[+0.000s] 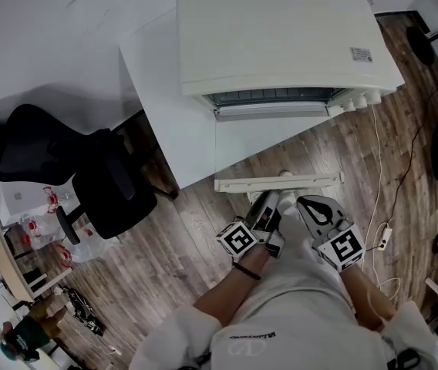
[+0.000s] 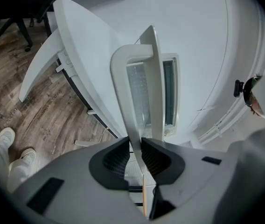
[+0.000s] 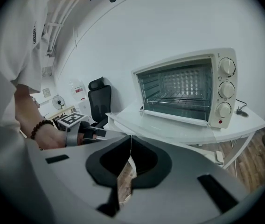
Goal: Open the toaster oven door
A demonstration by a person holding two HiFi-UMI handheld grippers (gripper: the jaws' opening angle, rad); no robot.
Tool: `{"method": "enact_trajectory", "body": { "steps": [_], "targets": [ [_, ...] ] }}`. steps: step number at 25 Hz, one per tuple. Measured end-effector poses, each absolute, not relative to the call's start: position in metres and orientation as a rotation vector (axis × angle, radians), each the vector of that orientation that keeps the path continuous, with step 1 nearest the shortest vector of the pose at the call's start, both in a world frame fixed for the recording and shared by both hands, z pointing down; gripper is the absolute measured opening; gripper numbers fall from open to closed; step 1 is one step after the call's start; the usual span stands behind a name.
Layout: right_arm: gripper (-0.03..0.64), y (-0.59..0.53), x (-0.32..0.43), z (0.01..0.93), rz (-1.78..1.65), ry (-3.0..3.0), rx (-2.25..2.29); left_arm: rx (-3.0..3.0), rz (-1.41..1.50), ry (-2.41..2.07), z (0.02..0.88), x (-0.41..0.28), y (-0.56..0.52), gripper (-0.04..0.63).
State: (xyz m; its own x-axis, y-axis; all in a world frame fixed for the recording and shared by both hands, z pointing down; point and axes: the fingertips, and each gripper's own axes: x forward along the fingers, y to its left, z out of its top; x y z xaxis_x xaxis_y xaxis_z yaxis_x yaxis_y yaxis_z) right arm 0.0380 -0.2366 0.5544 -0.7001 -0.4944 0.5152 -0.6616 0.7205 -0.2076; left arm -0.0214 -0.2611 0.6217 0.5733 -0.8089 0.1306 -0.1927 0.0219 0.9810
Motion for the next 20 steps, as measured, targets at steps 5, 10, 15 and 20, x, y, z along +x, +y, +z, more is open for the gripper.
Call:
{"method": "enact_trajectory", "body": {
  "steps": [5, 10, 15, 20],
  "targets": [
    [0.018, -0.233, 0.036, 0.566, 0.557, -2.487, 0.864, 1.487, -0.574, -0.903, 0.638, -0.021, -0.259, 0.083],
    [0.018, -0.223, 0.028, 0.577, 0.575, -2.481, 0.822, 1.476, -0.553, -0.917, 0.655, -0.022, -0.257, 0.084],
    [0.018, -0.219, 0.024, 0.59, 0.6, -2.468, 0.804, 1.486, -0.57, -0.905, 0.669, -0.021, -0.257, 0.084],
    [0.018, -0.216, 0.023, 0.616, 0.62, -2.434, 0.789, 1.482, -0.584, -0.89, 0.677, -0.021, -0.259, 0.083]
  ]
}}
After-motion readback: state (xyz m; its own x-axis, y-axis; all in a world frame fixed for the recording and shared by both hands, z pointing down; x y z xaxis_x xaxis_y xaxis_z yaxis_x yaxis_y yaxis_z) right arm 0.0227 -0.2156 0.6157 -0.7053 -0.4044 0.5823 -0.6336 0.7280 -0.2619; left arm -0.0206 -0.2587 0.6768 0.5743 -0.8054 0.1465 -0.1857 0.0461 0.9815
